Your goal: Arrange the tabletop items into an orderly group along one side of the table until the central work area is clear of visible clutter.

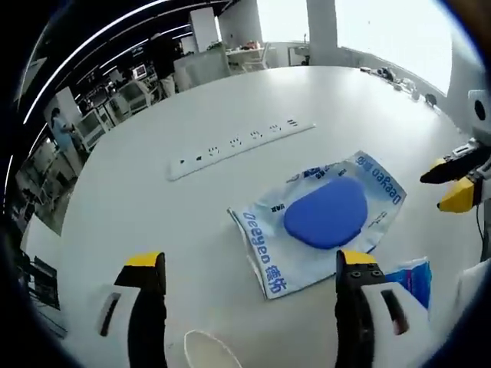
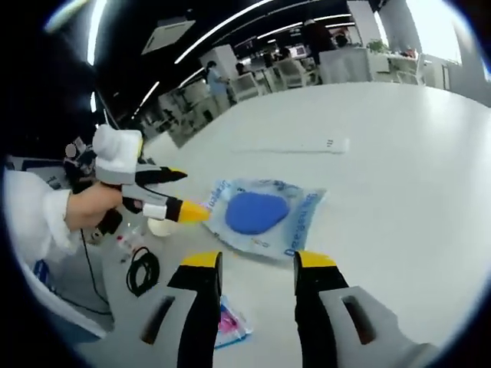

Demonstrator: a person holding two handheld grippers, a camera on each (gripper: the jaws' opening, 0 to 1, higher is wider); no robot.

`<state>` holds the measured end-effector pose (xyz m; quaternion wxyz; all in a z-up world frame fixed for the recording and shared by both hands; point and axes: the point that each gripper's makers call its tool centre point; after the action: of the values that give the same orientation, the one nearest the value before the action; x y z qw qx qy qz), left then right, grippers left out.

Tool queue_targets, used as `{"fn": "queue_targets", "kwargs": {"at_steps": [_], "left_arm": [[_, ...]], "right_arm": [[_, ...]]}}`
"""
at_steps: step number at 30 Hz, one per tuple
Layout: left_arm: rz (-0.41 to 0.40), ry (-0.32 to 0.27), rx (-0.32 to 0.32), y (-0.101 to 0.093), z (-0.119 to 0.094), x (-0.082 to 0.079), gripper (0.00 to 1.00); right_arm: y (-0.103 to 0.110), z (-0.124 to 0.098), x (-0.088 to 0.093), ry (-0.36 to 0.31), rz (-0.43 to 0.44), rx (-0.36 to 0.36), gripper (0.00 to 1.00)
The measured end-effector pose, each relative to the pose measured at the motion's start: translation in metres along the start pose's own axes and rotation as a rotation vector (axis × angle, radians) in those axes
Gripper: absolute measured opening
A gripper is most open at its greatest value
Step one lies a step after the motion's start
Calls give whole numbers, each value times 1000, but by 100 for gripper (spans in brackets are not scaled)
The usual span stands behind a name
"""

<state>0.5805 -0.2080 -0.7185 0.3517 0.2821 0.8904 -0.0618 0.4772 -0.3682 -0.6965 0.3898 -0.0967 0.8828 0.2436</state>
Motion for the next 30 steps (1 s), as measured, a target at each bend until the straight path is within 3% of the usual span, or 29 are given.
{"fn": "queue_targets", "kwargs": {"at_steps": [4,7,13,19,23,27,30], "left_arm": [[-40,-42,3,2,-10,-10,100],[-19,-57,-5,5,-19,-13,100],[-36,-64,-8,6,-33,-10,98],[-43,-71,3,-6,-44,-5,97],[-84,-107,30,-19,-58,-4,96],[-45,-87,34,-29,-67,15,96],[-69,-77,40,-32,-74,25,95]], "right_arm": [[5,1,4,20,-2,-19,37],[8,0,3,17,0,-27,38],[9,-8,-1,-17,39,-21,37],[12,-18,7,-17,43,-25,37],[13,-25,12,-22,78,-39,35],[12,-32,18,-18,81,-34,36],[11,-37,19,-38,136,-49,36]]}}
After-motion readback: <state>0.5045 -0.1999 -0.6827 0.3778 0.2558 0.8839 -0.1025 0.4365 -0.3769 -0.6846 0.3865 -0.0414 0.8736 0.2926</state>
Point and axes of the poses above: the point that each gripper's makers call its tool centre point, and the gripper's own axes: z roughly forward along the fingers, y roughly to its left, x roughly out of its underside, and after that the axes turned 3 degrees about -z, right-handed
